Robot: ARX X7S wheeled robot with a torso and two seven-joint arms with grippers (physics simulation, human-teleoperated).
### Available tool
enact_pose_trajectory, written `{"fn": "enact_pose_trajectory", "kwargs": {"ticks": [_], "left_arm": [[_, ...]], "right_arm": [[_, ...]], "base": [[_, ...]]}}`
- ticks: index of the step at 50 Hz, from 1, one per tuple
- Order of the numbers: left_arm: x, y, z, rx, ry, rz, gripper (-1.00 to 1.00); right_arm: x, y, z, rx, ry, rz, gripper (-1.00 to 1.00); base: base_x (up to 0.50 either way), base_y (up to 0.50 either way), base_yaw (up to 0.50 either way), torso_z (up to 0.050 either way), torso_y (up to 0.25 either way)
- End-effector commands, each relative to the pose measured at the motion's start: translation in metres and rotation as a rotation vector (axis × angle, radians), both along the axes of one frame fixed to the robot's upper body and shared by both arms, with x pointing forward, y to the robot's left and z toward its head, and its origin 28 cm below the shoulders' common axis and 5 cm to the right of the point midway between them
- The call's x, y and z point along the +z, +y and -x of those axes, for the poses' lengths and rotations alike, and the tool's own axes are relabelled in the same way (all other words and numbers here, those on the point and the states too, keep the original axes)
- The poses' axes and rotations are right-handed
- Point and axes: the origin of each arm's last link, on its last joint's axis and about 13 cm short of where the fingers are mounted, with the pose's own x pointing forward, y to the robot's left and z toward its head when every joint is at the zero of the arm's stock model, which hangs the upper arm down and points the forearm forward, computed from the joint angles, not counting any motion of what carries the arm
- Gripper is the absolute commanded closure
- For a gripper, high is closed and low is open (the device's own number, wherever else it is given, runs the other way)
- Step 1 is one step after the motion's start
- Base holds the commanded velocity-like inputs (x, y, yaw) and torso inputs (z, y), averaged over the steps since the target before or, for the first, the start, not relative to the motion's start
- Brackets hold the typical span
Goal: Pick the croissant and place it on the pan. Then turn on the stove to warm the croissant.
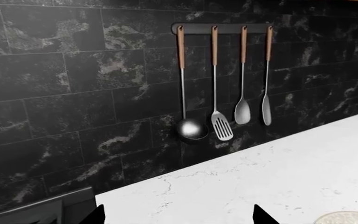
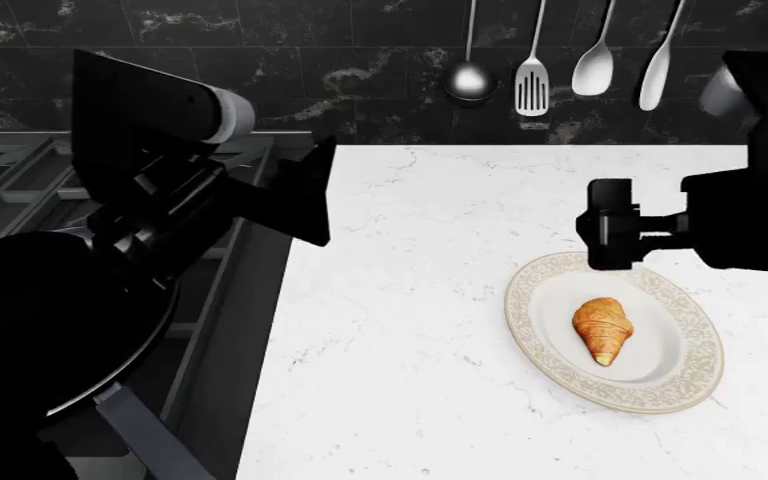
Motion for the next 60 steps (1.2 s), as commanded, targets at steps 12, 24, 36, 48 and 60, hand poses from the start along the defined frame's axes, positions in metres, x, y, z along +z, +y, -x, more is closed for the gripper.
{"fn": "enact_pose_trajectory", "kwargs": {"ticks": [12, 24, 36, 48, 60], "left_arm": [[-0.002, -0.001, -0.002, -0.027, 0.016, 0.011, -1.0], [0.0, 0.0, -0.001, -0.027, 0.006, 0.018, -1.0], [-0.001, 0.0, -0.002, -0.028, 0.012, 0.015, -1.0], [-0.001, 0.0, -0.002, -0.028, 0.015, 0.014, -1.0], [-0.004, -0.001, -0.004, -0.029, 0.025, 0.012, -1.0]], "right_arm": [[-0.028, -0.006, -0.021, -0.027, 0.09, 0.077, -1.0], [-0.04, -0.007, -0.022, -0.03, 0.139, 0.123, -1.0], [-0.046, -0.007, -0.025, -0.024, 0.157, 0.131, -1.0], [-0.053, -0.008, -0.031, -0.01, 0.167, 0.131, -1.0], [-0.068, -0.009, -0.036, -0.002, 0.202, 0.123, -1.0]], "base": [[0.0, 0.0, 0.0, 0.0, 0.0], [0.0, 0.0, 0.0, 0.0, 0.0], [0.0, 0.0, 0.0, 0.0, 0.0], [0.0, 0.0, 0.0, 0.0, 0.0], [0.0, 0.0, 0.0, 0.0, 0.0]]}}
